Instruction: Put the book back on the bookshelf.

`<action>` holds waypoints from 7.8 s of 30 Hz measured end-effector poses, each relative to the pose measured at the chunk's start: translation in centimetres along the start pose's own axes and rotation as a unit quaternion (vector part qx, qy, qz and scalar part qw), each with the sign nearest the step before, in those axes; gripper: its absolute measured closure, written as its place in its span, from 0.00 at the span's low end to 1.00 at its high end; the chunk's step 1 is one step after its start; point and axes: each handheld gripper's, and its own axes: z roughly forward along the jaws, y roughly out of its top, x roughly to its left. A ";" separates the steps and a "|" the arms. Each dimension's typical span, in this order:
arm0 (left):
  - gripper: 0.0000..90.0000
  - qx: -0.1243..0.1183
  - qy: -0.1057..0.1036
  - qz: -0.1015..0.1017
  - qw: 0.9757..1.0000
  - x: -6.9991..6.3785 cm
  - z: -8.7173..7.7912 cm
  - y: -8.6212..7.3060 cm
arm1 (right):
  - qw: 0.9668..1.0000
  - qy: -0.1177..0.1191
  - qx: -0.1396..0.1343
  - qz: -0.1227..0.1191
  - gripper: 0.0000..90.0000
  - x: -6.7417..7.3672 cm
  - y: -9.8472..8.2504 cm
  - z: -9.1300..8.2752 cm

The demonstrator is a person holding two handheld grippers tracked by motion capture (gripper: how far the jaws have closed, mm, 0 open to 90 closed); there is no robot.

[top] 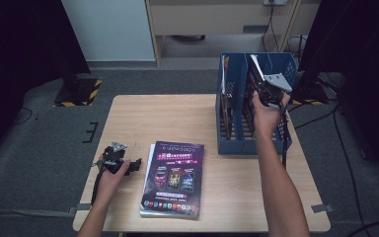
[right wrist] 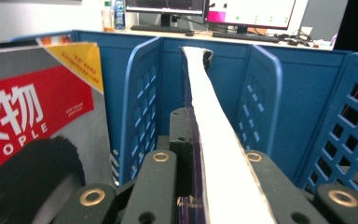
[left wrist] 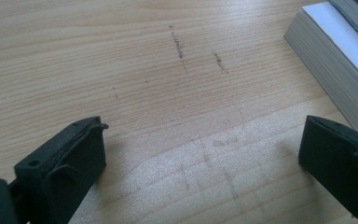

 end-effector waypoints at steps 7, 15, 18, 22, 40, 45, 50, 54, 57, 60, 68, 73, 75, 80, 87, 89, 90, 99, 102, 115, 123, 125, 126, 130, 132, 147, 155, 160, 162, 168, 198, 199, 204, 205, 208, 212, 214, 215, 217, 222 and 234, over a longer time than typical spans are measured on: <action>0.00 0.000 -0.001 0.000 1.000 -0.1 0.0 0.0 | 1.000 0.014 0.000 -0.008 0.92 0.9 -0.3 0.0; 0.00 0.000 -0.001 0.000 1.000 -0.1 0.0 0.0 | 1.000 0.013 -0.001 -0.007 0.91 1.2 -0.3 0.1; 0.00 0.000 -0.001 0.000 1.000 -0.1 0.0 0.0 | 1.000 0.016 -0.001 -0.005 0.91 1.2 -0.3 0.1; 0.00 0.000 -0.001 0.000 1.000 -0.1 0.0 0.0 | 1.000 0.022 -0.001 -0.005 0.90 1.3 -0.3 0.0; 0.00 0.000 -0.001 0.000 1.000 -0.1 0.0 0.0 | 0.999 0.038 -0.003 0.002 0.83 1.7 -0.2 -0.1; 0.00 0.000 -0.001 0.000 1.000 -0.1 0.0 0.0 | 0.999 0.045 -0.005 0.005 0.80 1.8 -0.1 -0.3; 0.00 0.000 -0.001 0.000 1.000 -0.1 0.0 0.0 | 0.999 0.047 -0.007 0.007 0.77 2.0 0.0 -0.4; 0.00 0.000 -0.001 0.000 1.000 -0.1 0.0 0.0 | 0.999 0.052 -0.007 0.008 0.76 2.1 -0.1 -0.5; 0.00 0.000 -0.001 0.000 1.000 -0.1 0.0 0.0 | 0.999 0.053 -0.007 0.008 0.75 2.2 -0.1 -0.5; 0.00 0.000 -0.001 0.000 1.000 -0.1 0.0 0.0 | 0.998 0.054 -0.007 0.010 0.73 2.2 -0.1 -0.6; 0.00 0.000 -0.001 0.000 1.000 -0.1 0.0 0.0 | 0.998 0.053 -0.006 0.012 0.66 2.1 -0.1 -0.7; 0.00 0.001 -0.002 0.002 1.000 -0.1 0.0 0.0 | 0.998 0.055 -0.005 0.014 0.62 2.1 -0.1 -0.7; 0.00 0.001 -0.002 0.002 1.000 -0.1 0.0 0.0 | 0.998 0.055 -0.004 0.016 0.61 2.0 -0.1 -0.7; 0.00 0.001 -0.002 0.002 1.000 -0.1 0.0 0.0 | 0.998 0.055 -0.004 0.016 0.60 2.0 -0.1 -0.8; 0.00 0.001 -0.002 0.002 1.000 -0.1 0.0 0.0 | 0.998 0.057 -0.003 0.016 0.56 2.0 0.0 -1.0; 0.00 0.001 -0.002 0.002 1.000 -0.1 0.0 0.1 | 0.998 0.058 -0.001 0.013 0.56 1.9 0.1 -1.0; 0.00 0.001 -0.002 0.003 1.000 -0.1 0.0 0.1 | 0.998 0.058 0.000 0.012 0.55 1.9 0.1 -1.1; 0.00 0.000 -0.003 0.002 1.000 -0.2 0.1 0.1 | 0.998 0.062 0.009 0.013 0.43 1.9 -0.1 -1.5; 0.00 -0.001 -0.003 0.003 1.000 -0.2 0.1 0.1 | 0.998 0.059 0.013 0.011 0.36 1.8 -0.2 -1.7; 0.00 0.000 -0.017 0.016 1.000 -0.6 0.2 0.3 | 0.996 0.064 0.064 0.025 0.20 1.6 -1.3 -4.8; 0.00 0.001 -0.017 0.016 1.000 -0.6 0.2 0.3 | 0.994 0.090 0.060 0.033 0.18 0.7 -2.1 -7.1; 0.00 0.001 -0.017 0.016 1.000 -0.6 0.3 0.3 | 0.993 0.099 0.062 0.034 0.18 0.8 -2.4 -7.5; 0.00 0.001 -0.017 0.015 1.000 -0.6 0.3 0.3 | 0.992 0.103 0.063 0.033 0.18 0.9 -2.5 -7.7; 0.00 0.000 -0.017 0.015 1.000 -0.6 0.2 0.3 | 0.991 0.114 0.063 0.030 0.16 1.3 -2.9 -8.4; 0.00 0.000 -0.017 0.015 1.000 -0.6 0.2 0.3 | 0.991 0.118 0.062 0.030 0.16 1.4 -3.0 -8.8; 0.00 0.001 -0.021 0.015 1.000 -0.6 0.2 0.2 | 0.985 0.161 0.061 0.017 0.11 3.1 -5.6 -11.8; 0.00 -0.001 -0.022 0.017 1.000 -0.5 0.2 0.2 | 0.976 0.200 0.080 0.018 0.09 5.4 -7.3 -11.9; 0.04 -0.009 -0.018 0.004 1.000 -0.1 -0.1 0.3 | 0.971 0.226 0.082 0.009 0.08 6.9 -8.2 -12.6; 0.05 -0.016 -0.017 0.005 1.000 0.0 -0.4 0.4 | 0.969 0.234 0.081 0.007 0.07 7.3 -8.4 -12.9; 0.06 -0.031 -0.031 0.000 0.999 -0.3 -1.1 0.7 | 0.965 0.247 0.090 0.009 0.14 8.2 -9.3 -13.2; 0.49 -0.035 -0.168 0.050 0.984 -6.1 -2.3 1.8 | 0.923 0.337 0.184 -0.040 0.24 13.9 -13.7 -12.7; 0.49 -0.035 -0.175 0.045 0.983 -6.1 -2.2 1.8 | 0.922 0.338 0.186 -0.037 0.24 14.1 -13.8 -12.7; 0.49 -0.026 -0.175 0.055 0.983 -6.4 -1.8 1.7 | 0.908 0.358 0.216 -0.041 0.23 14.7 -14.6 -12.5; 0.47 -0.026 -0.173 0.057 0.983 -6.5 -1.7 1.7 | 0.906 0.359 0.219 -0.043 0.23 14.8 -14.7 -12.4; 0.45 -0.025 -0.167 0.066 0.983 -6.7 -1.7 1.8 | 0.900 0.367 0.230 -0.040 0.21 15.0 -15.1 -12.3; 0.45 -0.031 -0.164 0.078 0.983 -7.1 -1.5 1.8 | 0.898 0.368 0.240 -0.029 0.19 15.0 -15.5 -12.1; 0.44 -0.032 -0.165 0.079 0.983 -7.2 -1.4 1.8 | 0.894 0.371 0.251 -0.025 0.18 14.9 -15.8 -11.9; 0.44 -0.032 -0.164 0.080 0.983 -7.2 -1.4 1.8 | 0.892 0.372 0.255 -0.024 0.17 14.9 -15.9 -11.8; 0.44 -0.033 -0.164 0.080 0.983 -7.2 -1.4 1.8 | 0.888 0.374 0.267 -0.016 0.16 14.9 -16.2 -11.6; 0.43 -0.037 -0.163 0.081 0.983 -7.3 -1.4 1.7 | 0.883 0.377 0.280 -0.016 0.15 15.1 -16.8 -11.1; 0.43 -0.039 -0.162 0.081 0.983 -7.3 -1.4 1.6 | 0.873 0.389 0.292 0.018 0.16 14.9 -17.1 -10.4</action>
